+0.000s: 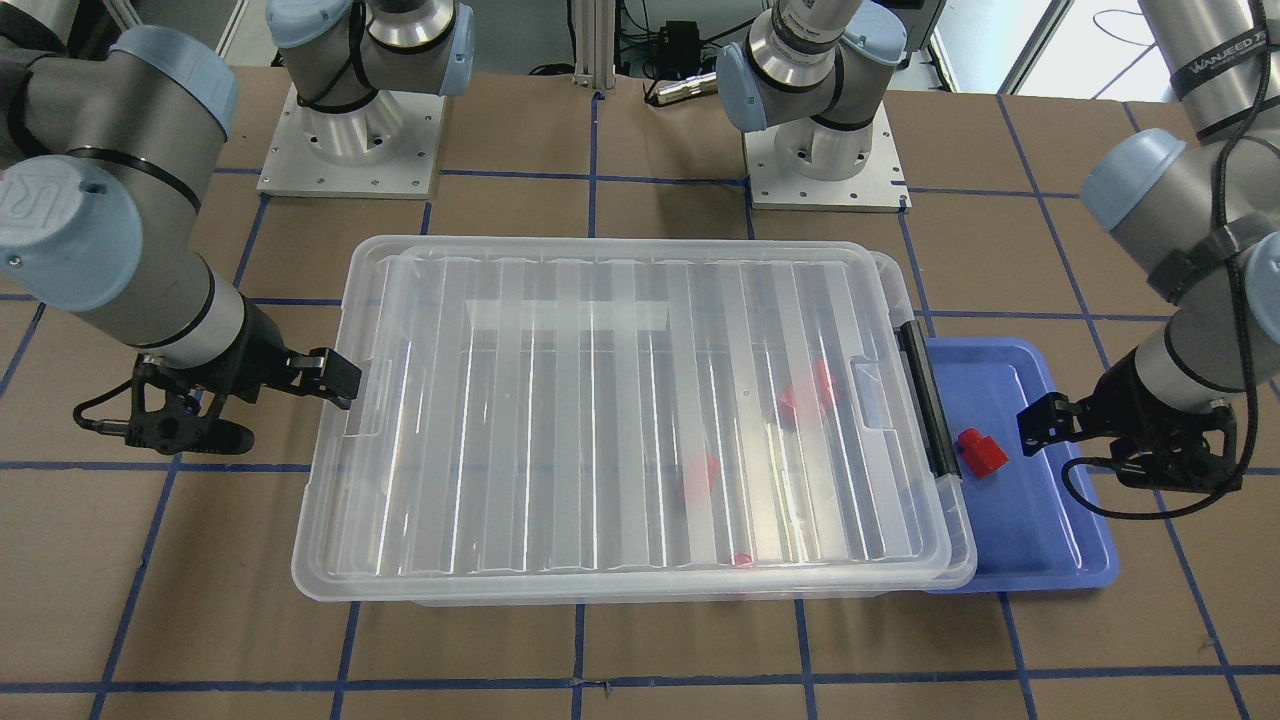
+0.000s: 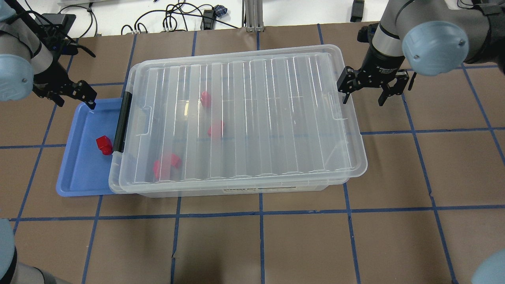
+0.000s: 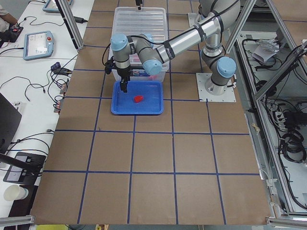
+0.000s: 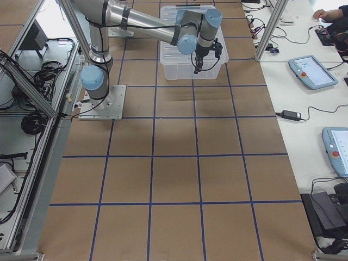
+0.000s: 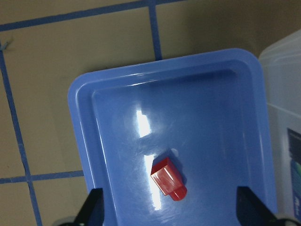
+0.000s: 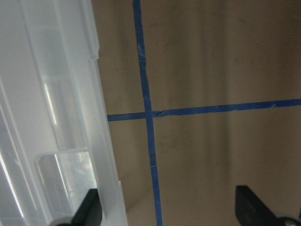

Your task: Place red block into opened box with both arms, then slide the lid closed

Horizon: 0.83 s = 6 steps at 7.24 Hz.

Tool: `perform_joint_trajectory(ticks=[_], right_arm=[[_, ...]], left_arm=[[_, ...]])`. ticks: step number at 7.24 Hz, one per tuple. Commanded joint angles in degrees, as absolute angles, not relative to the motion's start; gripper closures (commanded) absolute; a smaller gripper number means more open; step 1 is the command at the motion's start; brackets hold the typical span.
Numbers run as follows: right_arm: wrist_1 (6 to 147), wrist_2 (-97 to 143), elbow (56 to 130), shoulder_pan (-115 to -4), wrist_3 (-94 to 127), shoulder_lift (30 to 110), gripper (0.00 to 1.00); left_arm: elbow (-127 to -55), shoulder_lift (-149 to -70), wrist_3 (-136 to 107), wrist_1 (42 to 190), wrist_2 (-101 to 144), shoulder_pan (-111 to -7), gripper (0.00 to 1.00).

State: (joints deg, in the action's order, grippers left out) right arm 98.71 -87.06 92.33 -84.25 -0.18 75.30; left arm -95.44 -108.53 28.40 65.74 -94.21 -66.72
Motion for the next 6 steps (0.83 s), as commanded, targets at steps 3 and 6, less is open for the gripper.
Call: perform_joint_trajectory(ticks=[3, 6], right_arm=[[98.8, -88.1, 91.7, -79.0, -6.4, 75.4, 0.00], [100.1, -91.6, 91.5, -77.7, -10.3, 75.3, 0.00]], left_arm=[[-106.9, -109.1, 22.4, 55.3, -93.8, -65.1, 0.00], [-112.9, -110.6, 16.8, 48.6, -93.4, -65.1, 0.00]])
